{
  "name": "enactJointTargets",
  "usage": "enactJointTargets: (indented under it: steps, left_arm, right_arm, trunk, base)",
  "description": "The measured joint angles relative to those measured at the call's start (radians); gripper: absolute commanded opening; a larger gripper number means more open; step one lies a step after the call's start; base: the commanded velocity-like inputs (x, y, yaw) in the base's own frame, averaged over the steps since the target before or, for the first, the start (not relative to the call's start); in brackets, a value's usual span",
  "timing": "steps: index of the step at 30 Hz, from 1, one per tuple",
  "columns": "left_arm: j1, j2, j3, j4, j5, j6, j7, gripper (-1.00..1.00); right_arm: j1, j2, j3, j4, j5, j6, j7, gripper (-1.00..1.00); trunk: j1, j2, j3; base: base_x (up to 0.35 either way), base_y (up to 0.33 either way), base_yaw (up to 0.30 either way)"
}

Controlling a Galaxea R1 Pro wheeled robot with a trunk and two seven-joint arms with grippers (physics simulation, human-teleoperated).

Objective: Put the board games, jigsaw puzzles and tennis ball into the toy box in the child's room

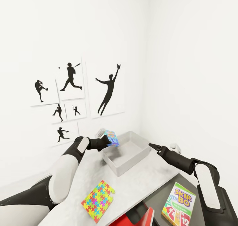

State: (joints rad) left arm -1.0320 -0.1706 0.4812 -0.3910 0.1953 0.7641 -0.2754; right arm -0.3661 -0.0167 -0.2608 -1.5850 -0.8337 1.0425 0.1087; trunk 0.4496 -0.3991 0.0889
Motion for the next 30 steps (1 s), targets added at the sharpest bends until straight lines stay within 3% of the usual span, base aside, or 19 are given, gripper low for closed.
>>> enactJointTargets:
  steps: [9, 16, 19, 30]
  left_arm:
    - [0.0, -0.003, -0.002, 0.011, -0.003, -0.004, -0.006, -1.0]
    - [0.0, -0.003, 0.0, 0.091, -0.008, -0.102, -0.007, -1.0]
    - [0.0, -0.003, 0.001, 0.102, -0.006, -0.114, -0.014, -1.0]
    - [0.0, 0.001, 0.002, 0.105, -0.004, -0.111, -0.119, -1.0]
  right_arm:
    - [-0.001, 0.001, 0.003, 0.002, 0.0, 0.0, -0.004, 1.0]
    - [-0.002, 0.001, 0.002, 0.003, 0.0, -0.001, -0.004, 1.0]
    - [-0.001, 0.001, 0.002, 0.003, 0.0, -0.002, -0.002, 1.0]
    - [-0.002, 0.002, 0.002, 0.003, -0.001, -0.004, 0.001, 1.0]
  trunk:
    - [0.0, 0.0, -0.013]
    - [0.0, 0.0, -0.024]
    - [0.0, 0.0, -0.029]
    - [0.0, 0.0, -0.032]
  base:
    - [0.0, 0.0, -0.076]
    - [0.0, 0.0, -0.077]
    - [0.0, 0.0, -0.06]
    - [0.0, 0.0, -0.006]
